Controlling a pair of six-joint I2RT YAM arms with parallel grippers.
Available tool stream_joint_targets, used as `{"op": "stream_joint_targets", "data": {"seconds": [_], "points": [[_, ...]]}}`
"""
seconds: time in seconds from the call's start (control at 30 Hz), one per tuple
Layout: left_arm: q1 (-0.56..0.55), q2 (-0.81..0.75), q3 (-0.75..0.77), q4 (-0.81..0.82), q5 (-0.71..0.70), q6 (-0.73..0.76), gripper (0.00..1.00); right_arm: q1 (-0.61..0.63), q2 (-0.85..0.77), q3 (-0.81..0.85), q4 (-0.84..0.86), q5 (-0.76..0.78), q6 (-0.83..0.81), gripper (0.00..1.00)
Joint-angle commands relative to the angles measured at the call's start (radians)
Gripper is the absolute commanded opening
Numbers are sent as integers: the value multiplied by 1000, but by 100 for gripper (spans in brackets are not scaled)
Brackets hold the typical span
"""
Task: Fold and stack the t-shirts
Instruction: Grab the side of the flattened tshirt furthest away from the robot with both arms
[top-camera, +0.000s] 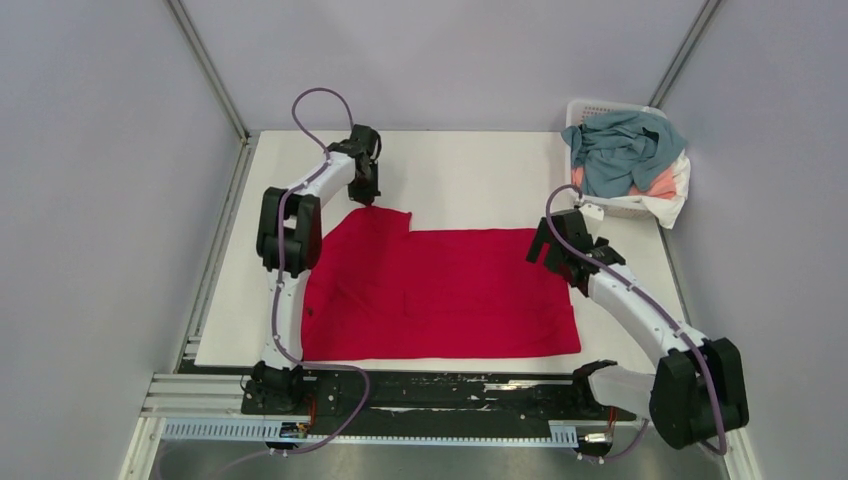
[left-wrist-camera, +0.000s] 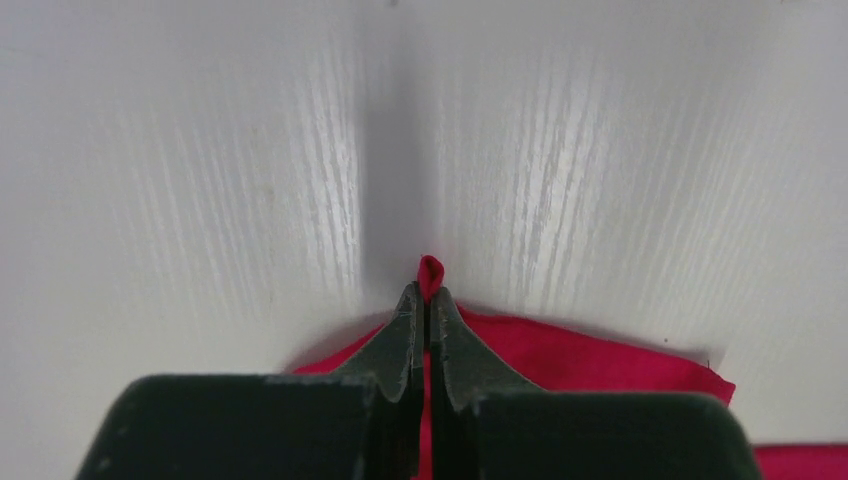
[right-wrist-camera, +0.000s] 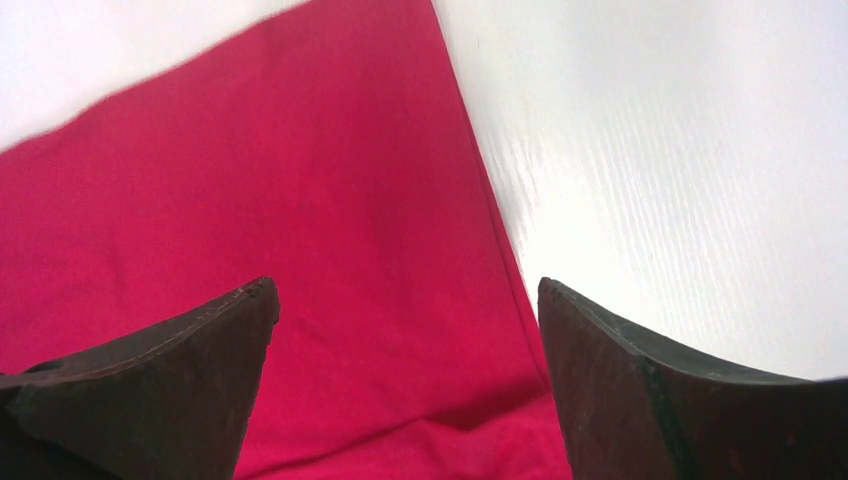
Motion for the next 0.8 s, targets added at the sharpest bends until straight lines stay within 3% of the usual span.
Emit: {"op": "stream_joint_targets", "data": {"seconds": [0.0,0.4,0.6,0.77], "points": [[-33,-118,-82,40,90,19,0,-37,164,153,35,70,31,100],[-37,-253,-230,125,121,25,0,-111,679,513,27,216,69,84],[-39,-295,-285,151,137,24,0,-110,779,579,30,242,84,81],[-43,-323,-317,173,164,21,0,-121,821,580,31,196,78,73]]}}
